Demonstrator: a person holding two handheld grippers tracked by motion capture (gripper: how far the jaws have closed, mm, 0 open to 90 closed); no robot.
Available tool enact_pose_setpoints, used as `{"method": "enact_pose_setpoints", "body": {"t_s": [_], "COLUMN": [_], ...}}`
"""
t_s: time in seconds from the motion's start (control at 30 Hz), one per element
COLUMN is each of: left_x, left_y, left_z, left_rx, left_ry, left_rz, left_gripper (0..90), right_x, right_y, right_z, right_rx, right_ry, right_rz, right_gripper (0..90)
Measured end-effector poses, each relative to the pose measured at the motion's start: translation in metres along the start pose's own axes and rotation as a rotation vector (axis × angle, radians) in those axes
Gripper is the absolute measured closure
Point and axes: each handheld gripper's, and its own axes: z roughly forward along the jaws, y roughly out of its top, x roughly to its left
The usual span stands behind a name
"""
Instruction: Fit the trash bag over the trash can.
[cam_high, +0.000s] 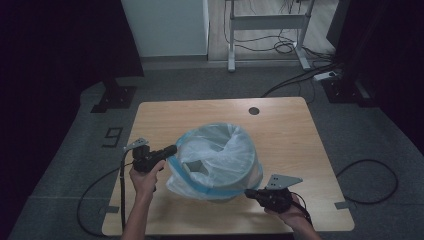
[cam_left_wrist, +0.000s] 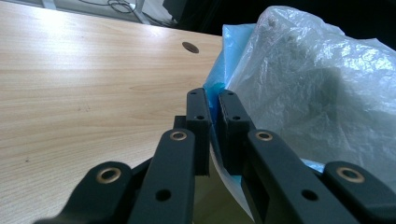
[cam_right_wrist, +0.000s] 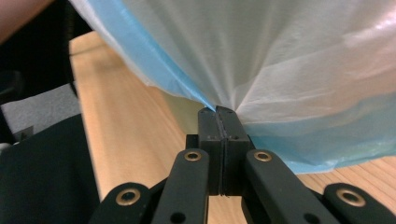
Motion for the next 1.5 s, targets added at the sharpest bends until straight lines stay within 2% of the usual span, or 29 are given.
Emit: {"method": "enact_pose_setpoints", "body": {"t_s": [0.17,0.37,0.5,0.6,0.63,0.7,0.73,0.8,0.83,0.93,1.0,1.17,1.33,1.5], "left_x": [0.001,0.001,0.004,0.005,0.004,0.003,0.002,0.001,0.001,-0.001,-0.002,-0.005,-0.007,-0.011], "left_y": [-0.002,-0.004,-0.008,-0.009,-0.009,-0.008,-0.007,-0.006,-0.006,-0.004,-0.003,-0.002,-0.002,-0.002], "left_z": [0.004,0.009,0.013,0.012,0.01,0.006,0.004,-0.002,-0.004,-0.011,-0.013,-0.018,-0.024,-0.032], "left_rx": [0.05,0.097,0.104,0.086,0.068,0.037,0.025,-0.008,-0.018,-0.041,-0.044,-0.045,-0.042,-0.031], "left_ry": [0.011,0.007,-0.006,-0.014,-0.015,-0.005,-0.003,0.007,0.007,-0.009,-0.011,-0.042,-0.087,-0.125], "left_rz": [-0.002,-0.002,-0.016,-0.018,-0.016,-0.001,0.011,0.036,0.045,0.066,0.073,0.091,0.117,0.148], "left_gripper": [84.4,83.7,83.2,81.0,78.2,62.4,51.5,37.3,31.8,25.6,24.3,24.7,26.8,29.0], "right_x": [-0.013,-0.021,-0.027,-0.025,-0.025,-0.022,-0.02,-0.016,-0.012,-0.006,-0.003,0.002,-0.001,-0.006], "right_y": [-0.004,-0.011,-0.015,-0.015,-0.015,-0.014,-0.014,-0.013,-0.011,-0.009,-0.007,-0.003,-0.003,-0.006], "right_z": [0.004,0.01,0.01,0.007,0.006,0.001,-0.002,-0.007,-0.011,-0.016,-0.019,-0.025,-0.03,-0.032], "right_rx": [0.013,0.036,0.035,0.017,0.01,-0.023,-0.044,-0.093,-0.12,-0.165,-0.196,-0.223,-0.256,-0.264], "right_ry": [-0.019,-0.019,-0.021,-0.026,-0.026,-0.025,-0.028,-0.034,-0.035,-0.041,-0.029,-0.04,-0.067,-0.08], "right_rz": [0.03,0.053,0.071,0.062,0.063,0.058,0.054,0.044,0.044,0.041,0.049,0.045,0.059,0.074], "right_gripper": [88.5,87.9,86.9,81.0,77.9,65.1,60.3,53.4,48.1,39.8,37.9,36.3,36.1,37.3]}}
